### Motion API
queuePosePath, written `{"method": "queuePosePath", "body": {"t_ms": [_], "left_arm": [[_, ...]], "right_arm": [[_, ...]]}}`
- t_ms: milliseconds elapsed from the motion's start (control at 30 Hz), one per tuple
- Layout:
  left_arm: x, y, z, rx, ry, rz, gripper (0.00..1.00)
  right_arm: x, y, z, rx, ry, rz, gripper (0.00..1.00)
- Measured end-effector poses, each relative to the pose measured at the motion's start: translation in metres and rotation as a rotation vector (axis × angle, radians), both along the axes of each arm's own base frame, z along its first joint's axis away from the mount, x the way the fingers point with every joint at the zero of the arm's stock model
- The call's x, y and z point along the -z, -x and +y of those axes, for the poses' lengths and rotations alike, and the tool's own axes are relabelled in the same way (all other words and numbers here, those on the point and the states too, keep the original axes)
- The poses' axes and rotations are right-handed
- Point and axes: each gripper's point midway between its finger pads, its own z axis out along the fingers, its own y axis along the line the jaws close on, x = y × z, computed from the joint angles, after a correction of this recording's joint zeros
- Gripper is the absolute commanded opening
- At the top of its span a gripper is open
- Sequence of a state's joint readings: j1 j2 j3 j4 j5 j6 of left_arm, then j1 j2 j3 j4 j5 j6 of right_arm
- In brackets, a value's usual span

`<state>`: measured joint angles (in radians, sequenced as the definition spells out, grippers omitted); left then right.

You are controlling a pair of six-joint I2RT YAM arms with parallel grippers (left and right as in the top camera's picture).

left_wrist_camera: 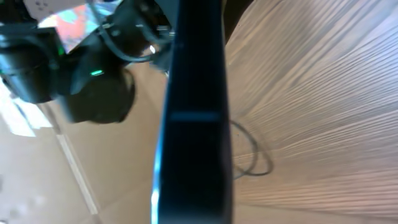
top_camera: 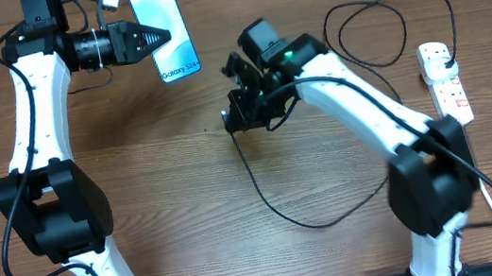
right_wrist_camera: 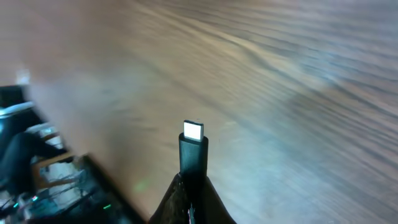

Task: Plug charger to phone and switch on socket
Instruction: 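Raise the plug with the right gripper under the phone's bottom port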

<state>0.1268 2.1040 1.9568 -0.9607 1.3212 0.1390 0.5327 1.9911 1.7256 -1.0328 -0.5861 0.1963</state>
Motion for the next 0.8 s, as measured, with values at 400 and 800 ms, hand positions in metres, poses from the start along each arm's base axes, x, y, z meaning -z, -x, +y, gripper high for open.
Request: {"method": "queuePosePath", "body": {"t_ms": [400, 800], "left_arm": [[-0.012, 0.010, -0.007, 0.044, 0.083, 0.023, 0.04], [0.010, 0.020, -0.055, 0.103, -0.038, 0.064, 0.04]], "right_arm": [[-0.051, 0.005, 0.015, 0.017, -0.041, -0.144, 0.04], [-0.048, 0.000, 0.021, 0.098, 0.122, -0.266, 0.04]]}}
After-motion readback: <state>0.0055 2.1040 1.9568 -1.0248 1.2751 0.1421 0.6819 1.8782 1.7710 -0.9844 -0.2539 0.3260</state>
